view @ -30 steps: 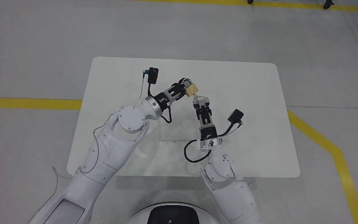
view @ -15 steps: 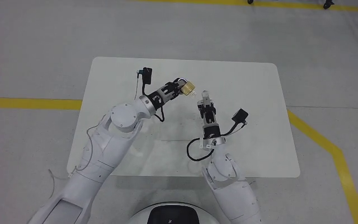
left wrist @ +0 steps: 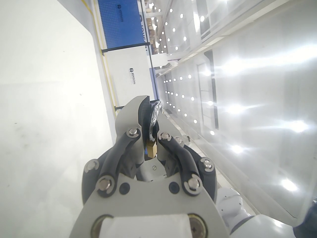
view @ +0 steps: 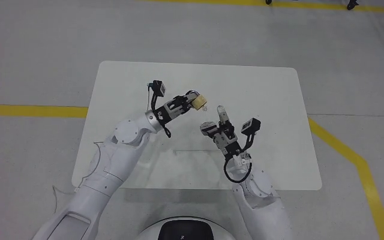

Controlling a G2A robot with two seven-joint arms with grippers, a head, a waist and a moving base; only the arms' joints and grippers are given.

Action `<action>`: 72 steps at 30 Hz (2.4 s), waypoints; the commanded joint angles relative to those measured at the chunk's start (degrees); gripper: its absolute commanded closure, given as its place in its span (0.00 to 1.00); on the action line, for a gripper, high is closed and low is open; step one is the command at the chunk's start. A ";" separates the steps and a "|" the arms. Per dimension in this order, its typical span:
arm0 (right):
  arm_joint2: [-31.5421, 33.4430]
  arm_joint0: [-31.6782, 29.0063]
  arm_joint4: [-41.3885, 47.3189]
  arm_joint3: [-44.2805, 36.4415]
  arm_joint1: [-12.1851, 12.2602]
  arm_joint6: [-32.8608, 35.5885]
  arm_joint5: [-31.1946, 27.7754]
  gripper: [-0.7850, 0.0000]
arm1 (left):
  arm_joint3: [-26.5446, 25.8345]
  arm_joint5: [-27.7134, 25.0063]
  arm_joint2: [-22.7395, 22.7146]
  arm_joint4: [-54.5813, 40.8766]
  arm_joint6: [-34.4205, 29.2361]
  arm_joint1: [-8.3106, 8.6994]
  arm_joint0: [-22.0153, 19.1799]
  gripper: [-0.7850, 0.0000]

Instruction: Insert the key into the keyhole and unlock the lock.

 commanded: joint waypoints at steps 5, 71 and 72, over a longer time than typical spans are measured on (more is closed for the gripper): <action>-0.18 0.10 -0.34 -1.14 0.18 0.61 2.43 0.51 | 2.07 -1.55 0.09 2.49 -1.01 0.09 -1.35 1.00; 2.07 6.68 32.21 6.96 -0.59 5.14 15.34 1.00 | -1.14 -7.60 -0.33 10.67 2.48 0.57 0.27 1.00; 2.10 6.62 33.17 6.98 -0.57 5.72 15.87 1.00 | -1.21 -7.76 -0.43 10.81 2.56 0.61 0.32 1.00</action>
